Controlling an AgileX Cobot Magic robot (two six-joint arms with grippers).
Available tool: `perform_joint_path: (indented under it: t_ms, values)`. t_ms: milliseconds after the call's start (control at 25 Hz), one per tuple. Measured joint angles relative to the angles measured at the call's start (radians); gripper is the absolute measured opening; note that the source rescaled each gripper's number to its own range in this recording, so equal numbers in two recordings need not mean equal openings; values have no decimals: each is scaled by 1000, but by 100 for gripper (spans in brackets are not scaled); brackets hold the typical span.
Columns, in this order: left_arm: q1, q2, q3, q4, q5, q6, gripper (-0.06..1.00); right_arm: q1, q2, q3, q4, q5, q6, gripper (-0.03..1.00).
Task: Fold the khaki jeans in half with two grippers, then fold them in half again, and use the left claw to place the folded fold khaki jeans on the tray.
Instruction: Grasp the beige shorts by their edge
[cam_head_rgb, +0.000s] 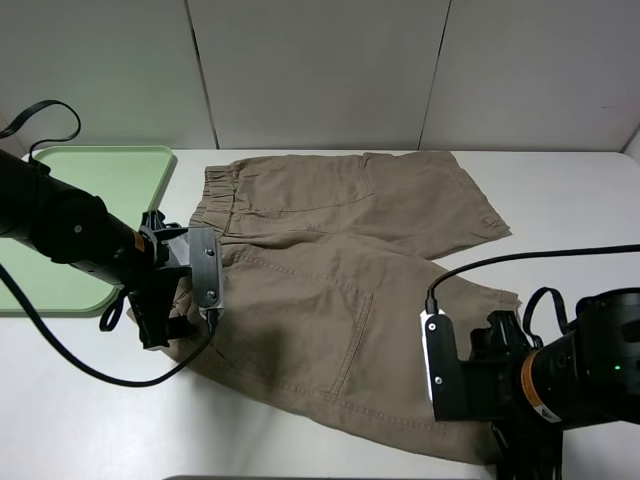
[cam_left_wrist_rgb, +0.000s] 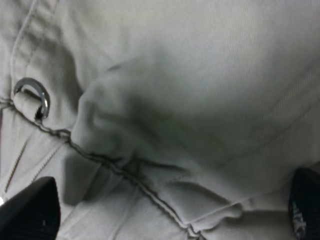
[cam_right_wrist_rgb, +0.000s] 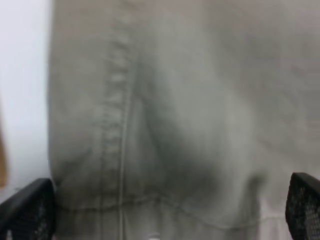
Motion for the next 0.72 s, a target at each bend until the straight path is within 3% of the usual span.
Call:
perform_joint_path:
  t_ms: [280,720]
  values:
    - [0,0,0,-1,0,0,91,-22,0,0,-13,-74,38,100]
    - [0,0,-4,-10,70,-5,90,-22,0,0,31,-75,38,100]
